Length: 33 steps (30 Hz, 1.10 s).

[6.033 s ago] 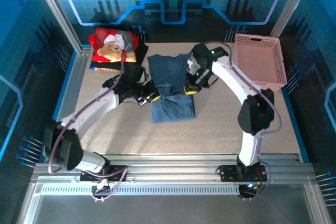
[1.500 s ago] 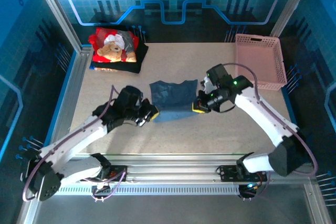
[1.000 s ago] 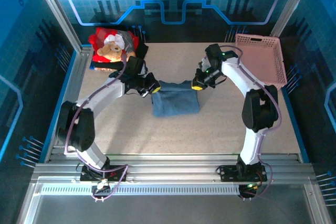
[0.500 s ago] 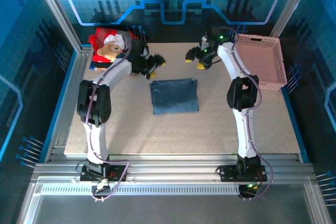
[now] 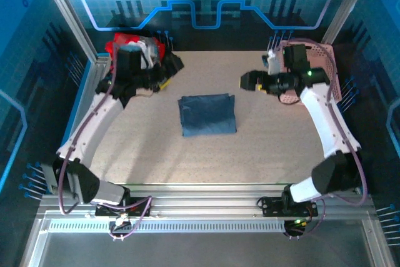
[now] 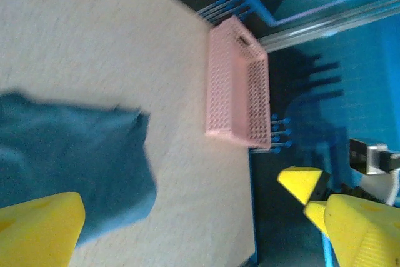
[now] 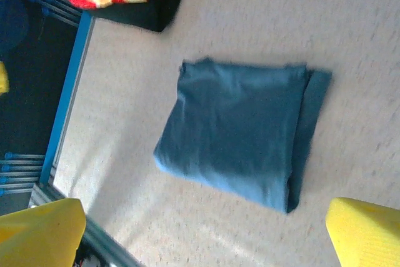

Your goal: Fold and stack the t-shirts

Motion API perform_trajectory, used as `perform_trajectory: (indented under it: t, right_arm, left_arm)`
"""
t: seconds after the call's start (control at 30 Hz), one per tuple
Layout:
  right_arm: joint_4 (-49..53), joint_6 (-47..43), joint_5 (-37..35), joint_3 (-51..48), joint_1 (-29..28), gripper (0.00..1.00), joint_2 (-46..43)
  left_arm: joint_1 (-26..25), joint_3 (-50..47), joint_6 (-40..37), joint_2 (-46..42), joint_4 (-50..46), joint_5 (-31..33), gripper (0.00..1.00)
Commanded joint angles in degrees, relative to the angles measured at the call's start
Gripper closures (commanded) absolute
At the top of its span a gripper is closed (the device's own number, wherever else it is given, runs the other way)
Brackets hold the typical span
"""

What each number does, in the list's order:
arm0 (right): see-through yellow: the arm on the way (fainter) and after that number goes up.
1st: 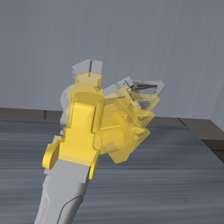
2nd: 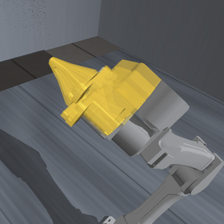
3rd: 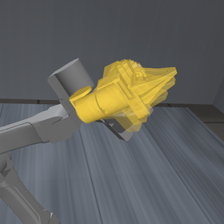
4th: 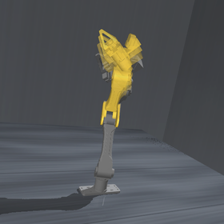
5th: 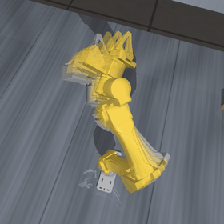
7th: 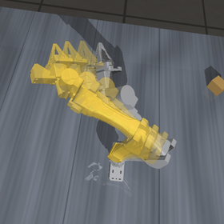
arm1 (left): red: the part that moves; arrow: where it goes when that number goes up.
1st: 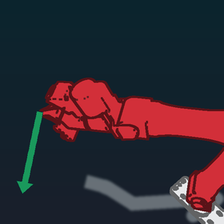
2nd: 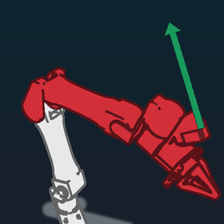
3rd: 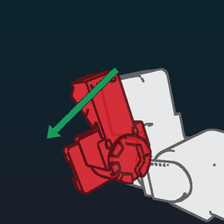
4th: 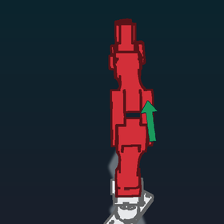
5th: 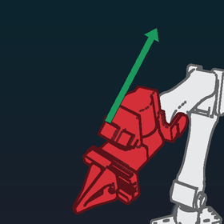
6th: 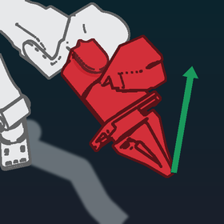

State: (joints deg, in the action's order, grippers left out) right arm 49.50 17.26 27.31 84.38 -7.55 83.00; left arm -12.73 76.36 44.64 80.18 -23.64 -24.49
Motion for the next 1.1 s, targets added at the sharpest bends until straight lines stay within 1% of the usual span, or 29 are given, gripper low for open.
perform_trajectory:
  t: [0.0,0.07,0.13,0.2,0.3,0.47,0.57,0.67,0.77,0.93,0.97,1.0,1.07]
  right_arm:
    - [-8.54,0.1,4.12,-12.19,-0.66,0.0,-1.58]
    - [-12.13,1.75,5.87,-17.34,-0.92,0.0,-3.14]
    - [-15.12,2.73,6.54,-20.74,-1.31,0.0,-3.57]
    - [-16.31,2.85,7.19,-22.12,-1.91,0.0,-2.8]
    - [-16.93,2.78,7.83,-22.49,-2.98,0.01,-1.1]
    - [-16.81,2.62,7.76,-21.75,-3.87,0.0,-0.56]
    - [-16.28,2.5,7.51,-21.53,-3.99,0.0,-0.9]
    - [-15.87,2.48,7.66,-21.38,-3.96,0.0,-1.76]
    - [-15.05,2.16,7.58,-21.21,-3.97,0.0,-2.64]
    - [-13.76,1.99,8.26,-20.29,-3.8,0.0,-3.85]
    - [-13.4,1.9,8.37,-19.98,-3.79,0.0,-4.09]
    - [-13.24,1.9,8.54,-19.72,-3.71,0.0,-4.33]
    - [-12.9,2.15,8.8,-19.22,-3.62,0.0,-5.07]
  left_arm:
    - [0.36,-14.42,1.38,0.08,2.81,-2.57,0.01]
    - [0.27,-19.77,2.4,-0.12,6.89,-2.84,0.02]
    - [0.23,-22.85,3.34,0.89,10.78,-3.1,0.02]
    - [0.34,-26.15,5.49,3.25,17.33,-4.45,0.03]
    - [-0.04,-26.84,6.83,9.23,21.9,-5.38,0.06]
    - [-1.38,-24.3,6.68,16.99,23.32,-3.65,0.08]
    - [-2.57,-20.76,6.0,22.36,20.79,-2.7,0.11]
    - [-3.97,-17.56,5.35,25.9,18.35,-0.85,0.13]
    - [-5.51,-13.13,4.34,29.57,15.09,-0.04,0.17]
    - [-9.87,-1.95,-0.95,36.92,2.02,3.31,0.33]
    - [-10.61,-0.17,-1.59,38.44,-0.68,4.38,0.39]
    - [-11.17,1.34,-1.83,39.78,-2.97,5.67,0.47]
    - [-11.76,2.31,-1.98,40.88,-4.35,7.8,0.62]
